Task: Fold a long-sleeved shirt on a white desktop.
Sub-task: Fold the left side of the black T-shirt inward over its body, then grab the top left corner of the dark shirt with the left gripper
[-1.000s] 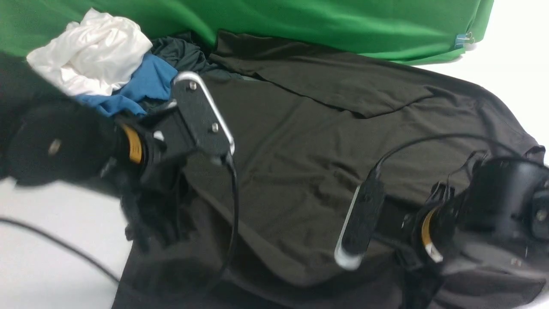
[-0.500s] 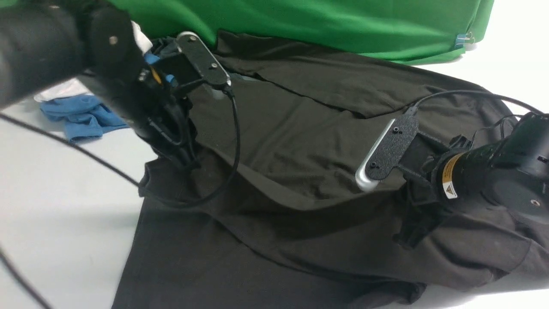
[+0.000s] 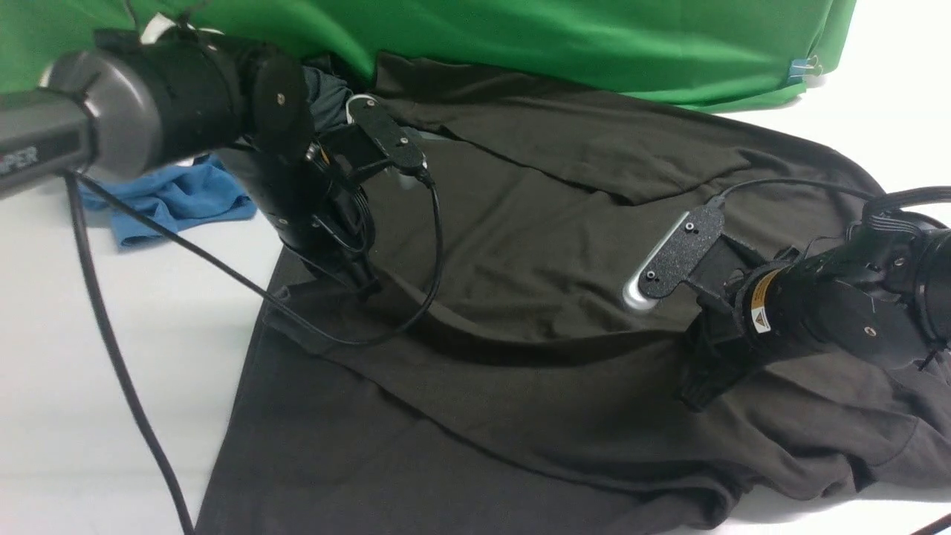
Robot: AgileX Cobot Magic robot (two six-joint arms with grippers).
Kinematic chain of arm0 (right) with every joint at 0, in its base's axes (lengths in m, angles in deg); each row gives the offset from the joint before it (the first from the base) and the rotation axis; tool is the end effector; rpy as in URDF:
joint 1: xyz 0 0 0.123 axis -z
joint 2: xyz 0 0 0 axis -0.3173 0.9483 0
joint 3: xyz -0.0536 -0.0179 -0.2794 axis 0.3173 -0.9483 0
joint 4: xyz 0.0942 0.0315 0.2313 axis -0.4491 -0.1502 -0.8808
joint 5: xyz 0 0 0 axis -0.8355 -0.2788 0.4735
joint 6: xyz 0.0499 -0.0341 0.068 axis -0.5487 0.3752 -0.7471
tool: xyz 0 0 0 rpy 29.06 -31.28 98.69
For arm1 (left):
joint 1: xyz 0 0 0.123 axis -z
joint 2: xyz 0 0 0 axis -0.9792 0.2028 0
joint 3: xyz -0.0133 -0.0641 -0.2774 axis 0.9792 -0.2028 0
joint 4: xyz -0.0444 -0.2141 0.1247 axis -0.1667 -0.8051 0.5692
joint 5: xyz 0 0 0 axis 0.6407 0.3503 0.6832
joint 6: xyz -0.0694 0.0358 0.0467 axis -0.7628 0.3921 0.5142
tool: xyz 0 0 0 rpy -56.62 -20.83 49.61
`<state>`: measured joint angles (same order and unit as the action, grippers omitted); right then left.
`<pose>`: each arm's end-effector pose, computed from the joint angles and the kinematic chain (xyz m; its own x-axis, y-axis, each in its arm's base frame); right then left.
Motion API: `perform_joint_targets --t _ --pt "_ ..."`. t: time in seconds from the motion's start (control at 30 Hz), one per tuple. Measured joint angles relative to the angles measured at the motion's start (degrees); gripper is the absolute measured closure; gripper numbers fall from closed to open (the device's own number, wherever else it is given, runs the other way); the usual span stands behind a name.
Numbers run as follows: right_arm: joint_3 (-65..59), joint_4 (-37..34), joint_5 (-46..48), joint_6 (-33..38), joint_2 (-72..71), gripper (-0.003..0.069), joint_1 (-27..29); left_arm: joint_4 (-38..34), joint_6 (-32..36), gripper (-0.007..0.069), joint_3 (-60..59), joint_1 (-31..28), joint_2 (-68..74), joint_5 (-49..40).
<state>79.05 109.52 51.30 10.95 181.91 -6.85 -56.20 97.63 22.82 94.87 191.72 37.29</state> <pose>0.2891 0.1259 0.1742 -0.5729 -0.6959 -0.4330 -0.6457 0.7087 -0.2845 0.3734 -0.1110 0.2153 -0.5633 0.7800 -0.2725 0.7607 0.6184 0.1976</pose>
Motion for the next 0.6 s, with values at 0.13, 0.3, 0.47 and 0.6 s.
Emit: perform_joint_targets --t 0.13,0.3,0.47,0.6 --pt "0.02 0.14 -2.41 0.0 0.11 0.0449 0.0 0.0 -0.24 0.0577 0.0 0.0 0.18 3.67" --pt "0.21 1.0 -1.39 -0.98 -0.13 0.0424 0.0 1.44 -0.08 0.0509 0.0 -0.11 0.24 10.54" --pt "1.05 1.15 6.06 -2.97 -4.91 0.0423 0.0 2.9 -1.09 0.0349 0.0 -0.83 -0.01 13.36" --pt "1.1 -1.23 8.27 -3.12 -10.85 0.0421 0.0 2.96 -2.93 0.026 0.0 -1.38 -1.6 13.36"
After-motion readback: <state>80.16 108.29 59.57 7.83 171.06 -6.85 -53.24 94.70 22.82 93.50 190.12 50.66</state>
